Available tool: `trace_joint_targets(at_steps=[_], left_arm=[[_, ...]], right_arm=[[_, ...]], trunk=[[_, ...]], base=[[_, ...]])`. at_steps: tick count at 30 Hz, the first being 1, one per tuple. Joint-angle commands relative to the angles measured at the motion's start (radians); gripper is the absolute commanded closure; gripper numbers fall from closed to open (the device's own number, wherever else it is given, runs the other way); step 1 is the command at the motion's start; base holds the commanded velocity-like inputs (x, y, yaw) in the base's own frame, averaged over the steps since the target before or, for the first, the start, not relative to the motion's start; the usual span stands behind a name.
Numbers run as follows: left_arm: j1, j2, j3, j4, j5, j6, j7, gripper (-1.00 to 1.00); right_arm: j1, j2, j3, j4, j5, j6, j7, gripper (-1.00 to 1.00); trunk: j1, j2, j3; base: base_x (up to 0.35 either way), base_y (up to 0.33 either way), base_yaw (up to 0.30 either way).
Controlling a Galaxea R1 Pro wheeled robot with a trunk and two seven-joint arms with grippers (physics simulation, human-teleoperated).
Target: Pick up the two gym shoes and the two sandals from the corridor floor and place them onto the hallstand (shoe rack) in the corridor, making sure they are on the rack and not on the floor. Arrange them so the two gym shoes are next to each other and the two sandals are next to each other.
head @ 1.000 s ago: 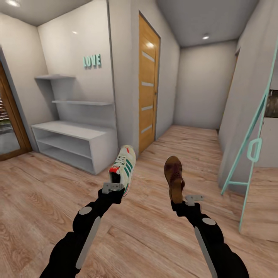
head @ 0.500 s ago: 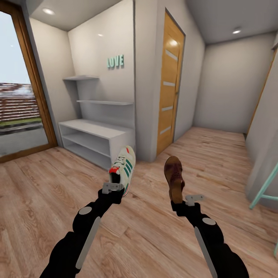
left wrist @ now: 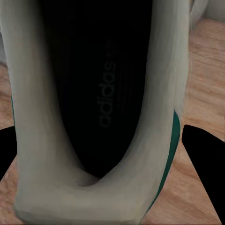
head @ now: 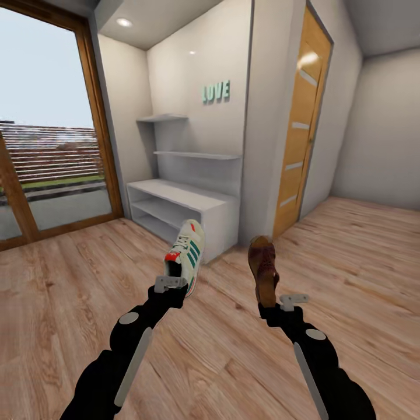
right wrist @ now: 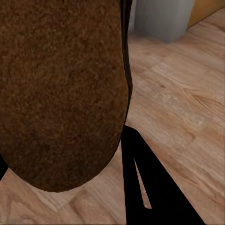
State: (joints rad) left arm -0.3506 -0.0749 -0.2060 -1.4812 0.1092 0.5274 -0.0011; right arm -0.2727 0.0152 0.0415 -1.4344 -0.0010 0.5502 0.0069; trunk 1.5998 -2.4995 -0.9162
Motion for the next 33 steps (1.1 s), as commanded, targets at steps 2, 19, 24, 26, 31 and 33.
trace_joint_targets(at_steps=[2,19,24,26,31,33], left_arm=[[-0.001,0.0,0.0,-0.001,0.009,0.005,0.001,1.0],[-0.001,0.0,0.0,-0.001,0.009,0.005,0.001,1.0],[-0.001,0.0,0.0,-0.001,0.009,0.005,0.001,1.0],[-0.001,0.0,0.0,-0.001,0.009,0.005,0.001,1.0],[-0.001,0.0,0.0,-0.001,0.009,0.005,0.001,1.0],[-0.001,0.0,0.0,-0.001,0.009,0.005,0.001,1.0]], right_arm=[[0.0,0.0,0.0,-0.002,-0.004,0.007,0.001,1.0],[0.0,0.0,-0.001,-0.003,-0.004,0.007,0.001,1.0],[0.0,0.0,-0.001,-0.003,-0.004,0.007,0.001,1.0],[0.0,0.0,-0.001,-0.003,-0.004,0.007,0.001,1.0],[0.0,0.0,-0.001,-0.003,-0.004,0.007,0.001,1.0],[0.0,0.0,-0.001,-0.003,-0.004,0.007,0.001,1.0]], trunk=[[0.0,0.0,-0.001],[0.0,0.0,-0.001],[0.0,0.0,-0.001],[0.0,0.0,-0.001],[0.0,0.0,-0.001],[0.0,0.0,-0.001]], base=[[0.219,0.245,0.295],[0.228,0.243,0.295],[0.255,0.222,0.295],[0.27,0.21,0.295],[0.278,0.199,0.295],[0.279,0.197,0.219]])
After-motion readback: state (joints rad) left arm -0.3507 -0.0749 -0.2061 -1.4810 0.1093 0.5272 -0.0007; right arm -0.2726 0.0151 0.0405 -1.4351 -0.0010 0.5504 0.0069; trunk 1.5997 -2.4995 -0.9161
